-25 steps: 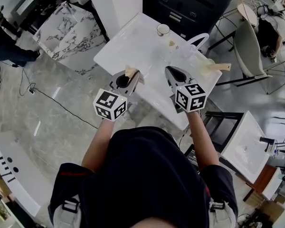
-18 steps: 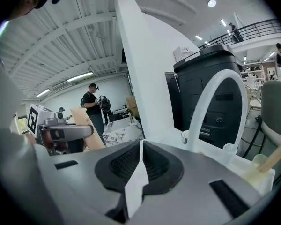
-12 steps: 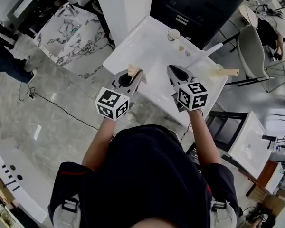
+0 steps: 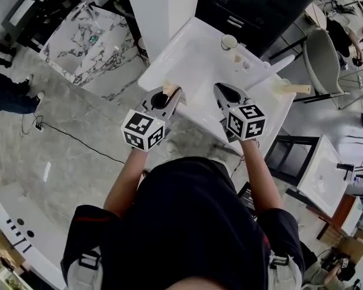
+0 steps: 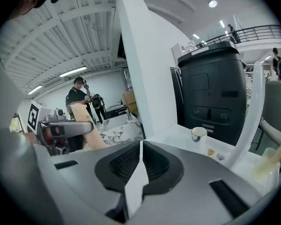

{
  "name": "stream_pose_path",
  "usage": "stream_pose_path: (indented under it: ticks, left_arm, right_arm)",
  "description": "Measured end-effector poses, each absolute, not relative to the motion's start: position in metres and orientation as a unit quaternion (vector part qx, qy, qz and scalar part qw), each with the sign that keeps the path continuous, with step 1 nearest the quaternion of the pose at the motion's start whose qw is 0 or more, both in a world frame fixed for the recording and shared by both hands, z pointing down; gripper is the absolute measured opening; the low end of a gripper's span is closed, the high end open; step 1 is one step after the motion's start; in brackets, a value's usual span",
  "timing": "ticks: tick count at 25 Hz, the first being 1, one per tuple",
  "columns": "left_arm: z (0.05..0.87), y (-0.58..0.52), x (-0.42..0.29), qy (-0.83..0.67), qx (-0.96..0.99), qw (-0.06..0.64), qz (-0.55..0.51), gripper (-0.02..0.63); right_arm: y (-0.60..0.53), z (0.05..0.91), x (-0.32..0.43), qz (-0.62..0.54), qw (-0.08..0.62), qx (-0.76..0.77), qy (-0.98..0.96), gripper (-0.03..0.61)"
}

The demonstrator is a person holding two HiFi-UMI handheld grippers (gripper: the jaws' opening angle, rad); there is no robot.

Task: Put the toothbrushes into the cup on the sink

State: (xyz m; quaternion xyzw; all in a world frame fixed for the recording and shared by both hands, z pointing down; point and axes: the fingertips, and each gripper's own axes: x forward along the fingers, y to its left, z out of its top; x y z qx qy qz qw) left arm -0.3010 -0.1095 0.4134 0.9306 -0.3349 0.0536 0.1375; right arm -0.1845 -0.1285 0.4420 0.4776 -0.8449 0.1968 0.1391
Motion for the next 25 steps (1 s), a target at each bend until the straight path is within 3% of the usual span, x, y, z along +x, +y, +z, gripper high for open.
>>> stream_pose_path:
  ticks: [25]
  left_arm:
    - [0.427, -0.139, -0.289, -0.308, 0.937, 0.143, 0.08, 0.037]
  right_arm:
    - [-0.162, 0.453, -0.187, 0.194, 0.131, 0.5, -0.834, 0.044]
